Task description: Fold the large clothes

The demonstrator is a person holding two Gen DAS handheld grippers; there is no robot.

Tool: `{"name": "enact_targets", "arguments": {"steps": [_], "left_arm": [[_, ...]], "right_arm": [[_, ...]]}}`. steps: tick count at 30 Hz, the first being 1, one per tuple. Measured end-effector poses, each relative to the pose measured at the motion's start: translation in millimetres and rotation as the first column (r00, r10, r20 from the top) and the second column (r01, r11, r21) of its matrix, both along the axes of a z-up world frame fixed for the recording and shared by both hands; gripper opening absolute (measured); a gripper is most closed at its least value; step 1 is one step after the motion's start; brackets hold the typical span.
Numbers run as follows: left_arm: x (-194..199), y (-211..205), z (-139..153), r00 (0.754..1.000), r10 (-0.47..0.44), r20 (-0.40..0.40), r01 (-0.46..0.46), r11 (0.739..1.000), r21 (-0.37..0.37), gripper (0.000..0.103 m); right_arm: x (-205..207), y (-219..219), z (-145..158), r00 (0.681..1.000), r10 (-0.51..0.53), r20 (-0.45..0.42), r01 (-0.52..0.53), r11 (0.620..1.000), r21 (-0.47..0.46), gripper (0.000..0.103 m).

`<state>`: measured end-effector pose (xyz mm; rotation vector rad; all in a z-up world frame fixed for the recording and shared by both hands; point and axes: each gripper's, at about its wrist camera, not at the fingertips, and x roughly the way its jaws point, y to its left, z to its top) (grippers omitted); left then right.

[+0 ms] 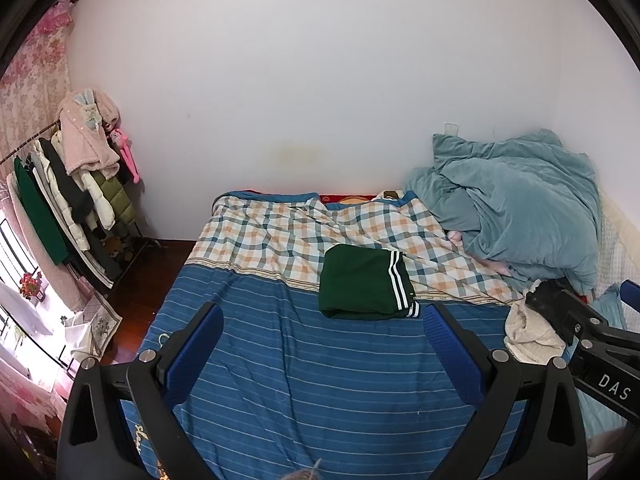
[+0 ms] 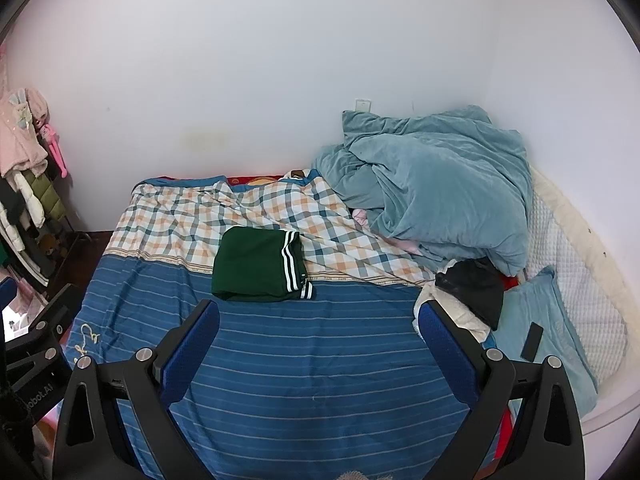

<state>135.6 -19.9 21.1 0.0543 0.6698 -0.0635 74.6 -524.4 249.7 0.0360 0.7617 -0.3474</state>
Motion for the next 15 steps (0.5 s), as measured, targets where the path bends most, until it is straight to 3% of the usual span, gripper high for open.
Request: {"name": "enact_targets", "arguments": {"steps": [15], "left_arm": [[1,-1,-5,1.0,0.017,-0.003,-0.017,1.0,0.001,0.102]], "right_arm": [[18,-5,0,1.0,0.015,-0.005,-0.015,1.0,0.002,0.101]]}}
